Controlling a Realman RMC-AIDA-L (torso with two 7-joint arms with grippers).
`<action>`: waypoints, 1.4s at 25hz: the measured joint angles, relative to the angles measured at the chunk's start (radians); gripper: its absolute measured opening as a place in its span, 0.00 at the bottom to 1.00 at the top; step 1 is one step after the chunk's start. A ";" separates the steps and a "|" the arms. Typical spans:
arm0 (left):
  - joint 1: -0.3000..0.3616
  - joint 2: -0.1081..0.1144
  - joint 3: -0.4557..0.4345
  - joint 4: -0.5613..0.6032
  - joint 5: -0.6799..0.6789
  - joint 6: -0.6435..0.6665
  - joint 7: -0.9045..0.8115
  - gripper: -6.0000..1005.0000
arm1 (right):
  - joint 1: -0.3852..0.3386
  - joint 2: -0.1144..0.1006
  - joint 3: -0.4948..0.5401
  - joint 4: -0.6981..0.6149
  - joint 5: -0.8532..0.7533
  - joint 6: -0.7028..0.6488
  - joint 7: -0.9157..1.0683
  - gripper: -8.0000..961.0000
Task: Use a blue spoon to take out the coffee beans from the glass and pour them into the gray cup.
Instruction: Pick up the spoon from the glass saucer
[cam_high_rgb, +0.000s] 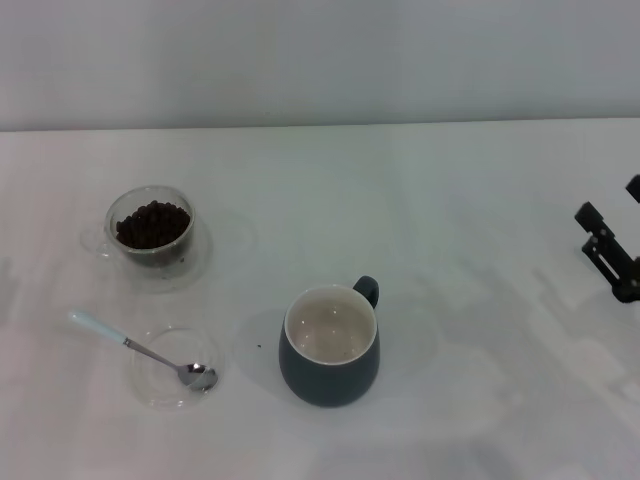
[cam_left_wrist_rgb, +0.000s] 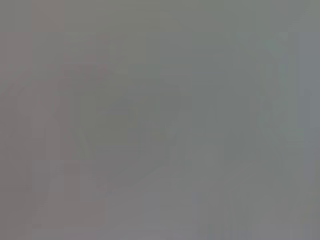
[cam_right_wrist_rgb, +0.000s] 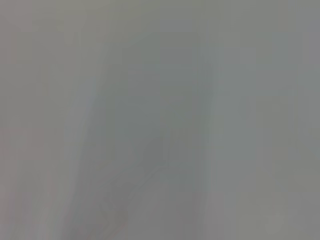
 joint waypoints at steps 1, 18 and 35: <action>0.027 0.003 0.013 0.002 0.001 0.008 -0.165 0.79 | 0.008 0.000 0.000 0.002 0.001 0.003 0.001 0.68; 0.093 0.012 0.313 0.007 0.003 0.011 -0.865 0.79 | 0.141 -0.007 0.013 0.018 0.005 0.203 0.015 0.68; 0.027 0.015 0.489 0.009 0.011 -0.199 -1.184 0.78 | 0.124 -0.007 0.040 0.020 0.005 0.209 0.010 0.68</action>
